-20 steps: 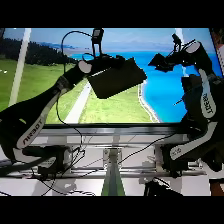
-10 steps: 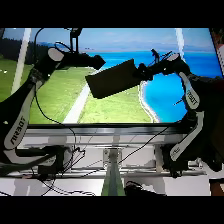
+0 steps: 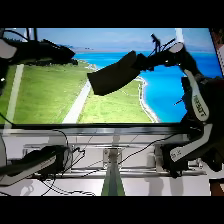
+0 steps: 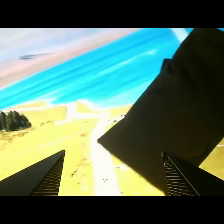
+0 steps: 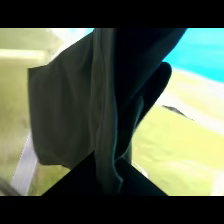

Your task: Fold the clothes and pants, and hang the long-sleeved shirts on hangers.

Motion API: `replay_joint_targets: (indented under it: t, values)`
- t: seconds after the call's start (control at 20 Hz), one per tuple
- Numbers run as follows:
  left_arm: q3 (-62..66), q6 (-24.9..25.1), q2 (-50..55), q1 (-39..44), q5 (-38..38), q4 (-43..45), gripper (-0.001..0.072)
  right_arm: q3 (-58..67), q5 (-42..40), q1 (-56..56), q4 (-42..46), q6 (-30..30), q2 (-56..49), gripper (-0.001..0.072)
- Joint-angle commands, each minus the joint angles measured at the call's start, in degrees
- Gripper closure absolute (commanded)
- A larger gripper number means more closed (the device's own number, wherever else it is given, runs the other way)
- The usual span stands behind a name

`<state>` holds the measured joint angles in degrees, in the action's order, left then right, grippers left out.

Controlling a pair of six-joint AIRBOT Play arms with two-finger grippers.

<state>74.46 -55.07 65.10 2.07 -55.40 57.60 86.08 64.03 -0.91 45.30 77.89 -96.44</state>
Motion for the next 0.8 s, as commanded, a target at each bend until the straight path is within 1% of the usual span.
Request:
replay_joint_targets:
  t: [0.0,0.05,0.15,0.3,0.35,0.45,0.55,0.65,0.75]
  values:
    - [0.0,0.0,-6.0,-1.6,-0.8,1.5,0.0008,0.0,2.1,4.4,17.9,13.2,14.3,0.0701]
    - [0.0,0.0,-6.6,-1.6,-0.8,1.5,0.0008,0.0,3.5,6.0,22.5,15.9,19.0,0.0701]
    - [0.0,0.0,-6.9,-1.6,-0.8,1.5,0.0008,0.0,7.3,9.3,33.3,19.4,28.8,0.0701]
    - [0.0,0.0,-6.7,-1.6,-0.8,1.6,0.0008,0.0,18.5,16.2,53.2,29.7,41.4,0.0701]
    - [0.0,0.0,-6.7,-1.6,-0.8,1.6,0.0009,0.0,21.9,19.2,59.0,32.2,44.9,0.0701]
    - [0.0,0.0,-6.7,-1.6,-0.8,1.6,0.0008,0.0,25.7,26.9,68.3,33.1,51.1,0.0700]
    - [0.0,0.0,-6.7,-1.6,-0.8,1.6,0.0008,0.0,25.9,35.9,73.0,33.1,56.2,0.0700]
    - [0.0,0.0,-6.7,-1.6,-0.8,1.6,0.0008,0.0,25.6,44.8,73.0,33.2,59.3,0.0701]
    - [0.0,0.0,-6.7,-1.6,-0.8,1.6,0.0008,0.0,25.7,51.2,71.7,37.3,60.8,0.0700]
